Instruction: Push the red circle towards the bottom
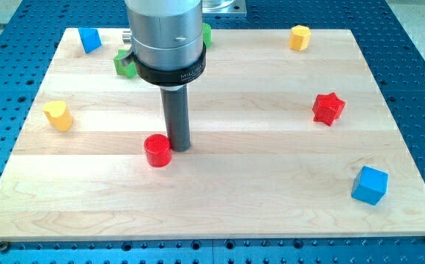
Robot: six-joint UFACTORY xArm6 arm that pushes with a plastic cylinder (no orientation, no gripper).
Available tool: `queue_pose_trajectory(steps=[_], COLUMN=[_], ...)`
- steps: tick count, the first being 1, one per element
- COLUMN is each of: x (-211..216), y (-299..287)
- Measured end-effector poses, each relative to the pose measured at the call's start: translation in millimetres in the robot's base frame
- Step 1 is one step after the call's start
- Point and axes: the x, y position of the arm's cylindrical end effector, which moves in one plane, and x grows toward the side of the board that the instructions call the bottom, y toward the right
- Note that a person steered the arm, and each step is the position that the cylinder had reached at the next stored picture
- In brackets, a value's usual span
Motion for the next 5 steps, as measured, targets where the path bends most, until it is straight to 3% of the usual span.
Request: queue_pose_trajectory(steps=[1, 2, 3, 4, 5], x=[-32, -28, -10, 46, 49], y=[-9, -39, -59, -43, -38])
